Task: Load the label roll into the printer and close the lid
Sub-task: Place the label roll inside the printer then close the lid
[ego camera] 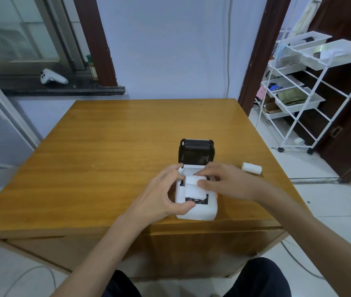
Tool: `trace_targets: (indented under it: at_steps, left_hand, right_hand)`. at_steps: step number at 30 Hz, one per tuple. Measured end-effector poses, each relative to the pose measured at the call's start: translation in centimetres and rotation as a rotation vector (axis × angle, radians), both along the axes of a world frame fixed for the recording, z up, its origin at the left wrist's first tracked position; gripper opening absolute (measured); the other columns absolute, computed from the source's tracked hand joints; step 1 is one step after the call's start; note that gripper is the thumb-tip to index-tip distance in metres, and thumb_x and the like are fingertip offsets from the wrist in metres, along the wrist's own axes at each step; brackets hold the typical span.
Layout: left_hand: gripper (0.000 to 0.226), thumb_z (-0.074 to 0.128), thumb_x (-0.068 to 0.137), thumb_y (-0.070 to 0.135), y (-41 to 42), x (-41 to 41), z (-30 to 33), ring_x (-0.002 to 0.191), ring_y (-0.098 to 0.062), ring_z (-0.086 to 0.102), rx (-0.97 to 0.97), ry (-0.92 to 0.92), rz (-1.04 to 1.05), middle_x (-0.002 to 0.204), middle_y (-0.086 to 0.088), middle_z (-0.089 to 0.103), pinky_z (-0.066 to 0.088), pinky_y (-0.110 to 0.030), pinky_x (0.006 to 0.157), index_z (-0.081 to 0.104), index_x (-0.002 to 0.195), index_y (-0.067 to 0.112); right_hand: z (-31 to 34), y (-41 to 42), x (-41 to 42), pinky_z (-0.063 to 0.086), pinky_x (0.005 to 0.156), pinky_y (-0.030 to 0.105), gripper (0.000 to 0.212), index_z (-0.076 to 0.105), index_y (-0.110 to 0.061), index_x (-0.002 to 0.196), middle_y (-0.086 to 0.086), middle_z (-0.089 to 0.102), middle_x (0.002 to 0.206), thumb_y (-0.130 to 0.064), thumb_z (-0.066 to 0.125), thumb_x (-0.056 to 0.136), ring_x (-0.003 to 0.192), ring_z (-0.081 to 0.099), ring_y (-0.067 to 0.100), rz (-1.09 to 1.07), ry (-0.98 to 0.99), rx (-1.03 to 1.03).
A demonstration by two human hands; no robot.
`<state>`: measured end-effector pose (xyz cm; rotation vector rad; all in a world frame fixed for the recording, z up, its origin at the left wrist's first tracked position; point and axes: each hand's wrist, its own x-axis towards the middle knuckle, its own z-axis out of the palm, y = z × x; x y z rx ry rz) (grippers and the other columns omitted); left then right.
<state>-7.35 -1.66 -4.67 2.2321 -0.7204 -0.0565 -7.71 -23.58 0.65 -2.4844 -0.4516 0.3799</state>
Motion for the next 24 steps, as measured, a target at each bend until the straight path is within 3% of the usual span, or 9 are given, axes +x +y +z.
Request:
trace_targets:
  at_steps: [3, 7, 11, 17, 20, 22, 24]
  left_hand:
    - [0.061, 0.064, 0.066, 0.062, 0.1, 0.1, -0.2, 0.131, -0.010, 0.041, 0.014, 0.012, 0.016, 0.149, 0.011, 0.037, 0.041, -0.041, 0.103, 0.051, 0.116, 0.030]
    - [0.057, 0.066, 0.067, 0.060, 0.1, 0.0, -0.2, 0.128, -0.009, 0.044, 0.004, 0.020, 0.024, 0.147, 0.015, 0.036, 0.043, -0.041, 0.103, 0.046, 0.115, 0.036]
    - [0.060, 0.065, 0.070, 0.057, 0.0, -0.2, 0.1, 0.124, -0.003, 0.044, -0.023, 0.001, -0.014, 0.139, 0.022, 0.037, 0.041, -0.031, 0.101, 0.041, 0.123, 0.042]
    - [0.058, 0.056, 0.075, 0.062, 0.2, -0.4, 0.2, 0.132, -0.005, 0.037, 0.061, -0.013, -0.027, 0.156, 0.013, 0.027, 0.034, -0.026, 0.097, 0.048, 0.128, 0.040]
    - [0.059, 0.056, 0.075, 0.063, 0.1, -0.4, 0.3, 0.132, -0.004, 0.036, 0.061, -0.011, -0.023, 0.156, 0.014, 0.027, 0.032, -0.024, 0.097, 0.048, 0.129, 0.039]
    - [0.059, 0.056, 0.075, 0.062, 0.1, -0.4, 0.2, 0.132, -0.005, 0.036, 0.067, -0.010, -0.019, 0.156, 0.014, 0.027, 0.032, -0.025, 0.098, 0.048, 0.129, 0.039]
    - [0.060, 0.055, 0.075, 0.062, 0.1, -0.4, 0.1, 0.134, -0.007, 0.036, 0.074, -0.004, -0.014, 0.157, 0.013, 0.026, 0.034, -0.027, 0.100, 0.048, 0.130, 0.038]
  right_hand:
    - [-0.4, 0.1, -0.2, 0.038, 0.067, 0.015, 0.035, 0.056, -0.028, 0.132, -0.012, 0.056, 0.100, -0.035, 0.053, 0.098, 0.077, 0.051, 0.003, -0.056, -0.003, 0.049]
    - [-0.7, -0.1, -0.2, 0.047, 0.068, 0.025, 0.019, 0.058, -0.028, 0.113, -0.011, 0.062, 0.105, -0.033, 0.058, 0.095, 0.075, 0.055, 0.007, -0.077, -0.016, 0.132]
    - [-0.7, 0.0, -0.3, 0.048, 0.067, 0.023, 0.014, 0.060, -0.025, 0.105, -0.016, 0.061, 0.096, -0.032, 0.060, 0.094, 0.076, 0.060, 0.012, -0.094, -0.023, 0.154]
    - [-1.3, -0.1, -1.0, 0.051, 0.072, 0.032, 0.016, 0.066, -0.023, 0.103, -0.011, 0.065, 0.100, -0.033, 0.061, 0.093, 0.079, 0.059, 0.017, -0.151, -0.035, 0.246]
    - [-2.3, 0.1, -1.6, 0.048, 0.075, 0.021, 0.014, 0.070, -0.026, 0.102, -0.011, 0.058, 0.109, -0.032, 0.065, 0.090, 0.080, 0.056, 0.008, -0.252, -0.108, 0.321]
    - [-2.8, 0.4, -2.1, 0.044, 0.069, 0.012, 0.015, 0.071, -0.026, 0.104, -0.011, 0.059, 0.105, -0.030, 0.066, 0.090, 0.075, 0.053, -0.001, -0.303, -0.150, 0.393]
    - [-3.2, 0.7, -2.7, 0.044, 0.068, 0.011, 0.019, 0.069, -0.030, 0.109, -0.014, 0.062, 0.100, -0.030, 0.065, 0.091, 0.075, 0.053, -0.002, -0.332, -0.196, 0.434]
